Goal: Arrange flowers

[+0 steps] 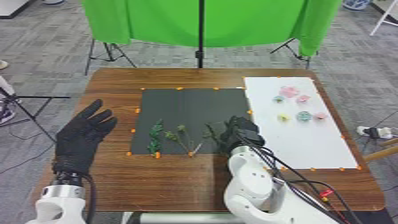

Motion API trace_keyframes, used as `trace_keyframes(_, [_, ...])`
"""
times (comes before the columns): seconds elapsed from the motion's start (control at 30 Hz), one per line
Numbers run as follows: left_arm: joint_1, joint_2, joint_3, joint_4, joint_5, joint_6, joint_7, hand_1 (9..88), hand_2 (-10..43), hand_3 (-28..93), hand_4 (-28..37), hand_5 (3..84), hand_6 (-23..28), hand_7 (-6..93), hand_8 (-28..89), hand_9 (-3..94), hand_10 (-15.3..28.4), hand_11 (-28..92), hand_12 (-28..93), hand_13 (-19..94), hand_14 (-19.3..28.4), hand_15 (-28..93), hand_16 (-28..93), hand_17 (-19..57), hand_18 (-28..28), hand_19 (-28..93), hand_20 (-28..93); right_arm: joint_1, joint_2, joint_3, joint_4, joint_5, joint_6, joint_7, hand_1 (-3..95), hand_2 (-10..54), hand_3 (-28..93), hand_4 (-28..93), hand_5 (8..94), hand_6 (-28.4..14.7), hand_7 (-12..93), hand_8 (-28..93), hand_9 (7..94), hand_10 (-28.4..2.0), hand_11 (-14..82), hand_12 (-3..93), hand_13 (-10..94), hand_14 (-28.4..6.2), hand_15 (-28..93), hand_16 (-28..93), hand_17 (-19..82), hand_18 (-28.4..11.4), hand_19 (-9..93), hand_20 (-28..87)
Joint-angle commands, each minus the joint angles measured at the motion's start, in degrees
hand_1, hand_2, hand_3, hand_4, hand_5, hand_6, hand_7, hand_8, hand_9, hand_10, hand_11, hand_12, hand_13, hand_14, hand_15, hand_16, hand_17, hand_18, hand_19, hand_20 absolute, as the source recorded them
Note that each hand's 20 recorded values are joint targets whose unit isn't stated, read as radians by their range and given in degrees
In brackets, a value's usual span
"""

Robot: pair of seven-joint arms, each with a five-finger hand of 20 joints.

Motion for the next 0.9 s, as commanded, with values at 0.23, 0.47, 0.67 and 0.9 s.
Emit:
trace_keyframes(0.23, [-0.16, -0.96, 0.15, 0.73, -0.15, 0.49, -1.31, 25.7, 7.7, 80, -22.8, 40.6, 10.5, 14.6, -10, 37.9, 20.7, 28, 11, 28, 27.6, 55, -9, -7.2, 26.7, 59, 13, 1.11, 8.39, 5.36, -3.48, -7.53, 8.62, -1.15, 33.0, -9.5, 73, -27, 91.2, -2.1, 23, -11, 88.0, -14.2, 51.0, 21.0, 78, -12.2, 86, 17, 41, -28.3, 93, 66])
trace_keyframes(0.47, [-3.32, -0.74, 1.39, 3.16, -1.27, 0.82, -2.34, 25.6, 7.6, 79, -23.2, 40.2, 10.3, 14.2, -10, 37.3, 20.3, 27, 11, 28, 27.7, 55, -9, -7.3, 26.7, 58, 12, -0.58, 14.16, 15.7, -2.29, 4.08, 7.06, -4.8, 36.4, -9.4, 78, -26, 70.5, -3.9, 16, -12, 74.3, -16.8, 42.4, 18.0, 64, -14.3, 82, 14, 28, -27.5, 93, 50])
trace_keyframes(0.67, [-4.54, -0.89, 2.15, 3.99, -1.46, 0.65, -2.6, 25.4, 7.5, 79, -23.8, 39.9, 10.0, 13.8, -10, 36.8, 20.2, 26, 11, 27, 27.4, 55, -9, -7.5, 26.7, 58, 12, -2.42, 16.74, 17.83, 0.49, 9.38, 2.48, -6.59, 38.2, -9.5, 81, -28, 61.5, -3.8, 14, -11, 68.8, -16.0, 46.0, 18.0, 61, -13.7, 84, 14, 25, -26.5, 93, 50])
trace_keyframes(0.9, [-5.73, -1.14, 2.42, 4.35, -1.29, 0.39, -3.38, 25.1, 7.4, 79, -24.0, 39.7, 9.8, 13.9, -10, 36.7, 20.1, 26, 11, 27, 27.4, 54, -8, -7.6, 26.7, 58, 12, -0.05, 17.26, 13.24, 4.41, 8.94, 0.61, -6.43, 37.3, -9.5, 81, -28, 55.9, -2.5, 14, -12, 63.8, -16.6, 47.4, 17.2, 57, -14.0, 85, 14, 23, -26.2, 91, 52])
